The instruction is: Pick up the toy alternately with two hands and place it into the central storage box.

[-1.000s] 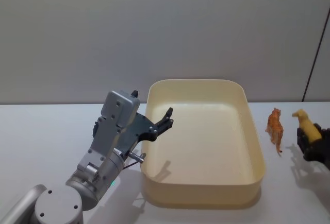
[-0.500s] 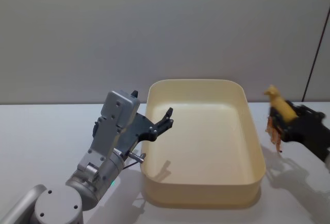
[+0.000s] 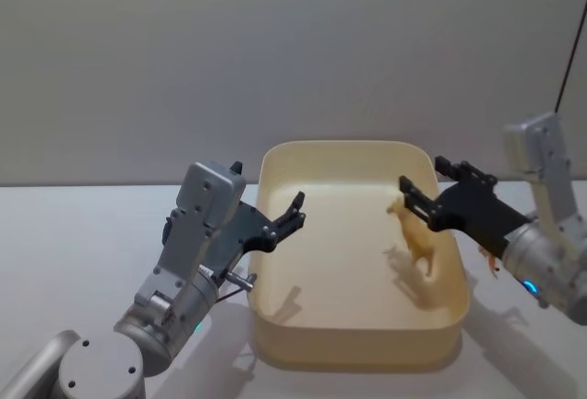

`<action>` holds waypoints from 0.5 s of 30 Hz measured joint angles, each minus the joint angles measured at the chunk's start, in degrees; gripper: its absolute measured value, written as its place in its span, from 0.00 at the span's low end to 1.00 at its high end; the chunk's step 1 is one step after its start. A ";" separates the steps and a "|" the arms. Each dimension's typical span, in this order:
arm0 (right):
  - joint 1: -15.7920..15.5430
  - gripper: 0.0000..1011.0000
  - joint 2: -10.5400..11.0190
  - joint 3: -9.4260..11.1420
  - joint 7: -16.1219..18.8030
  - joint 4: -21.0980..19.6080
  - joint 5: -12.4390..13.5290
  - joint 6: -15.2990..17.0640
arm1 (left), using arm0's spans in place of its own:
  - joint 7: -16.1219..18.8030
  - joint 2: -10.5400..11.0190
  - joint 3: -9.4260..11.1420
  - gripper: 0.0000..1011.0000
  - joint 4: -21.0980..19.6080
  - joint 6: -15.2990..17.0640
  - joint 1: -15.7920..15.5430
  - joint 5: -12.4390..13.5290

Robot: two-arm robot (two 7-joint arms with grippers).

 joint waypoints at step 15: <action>-0.05 0.99 0.94 1.04 -1.18 -0.23 0.83 -0.41 | 0.00 0.00 0.01 0.99 0.00 0.00 0.00 0.00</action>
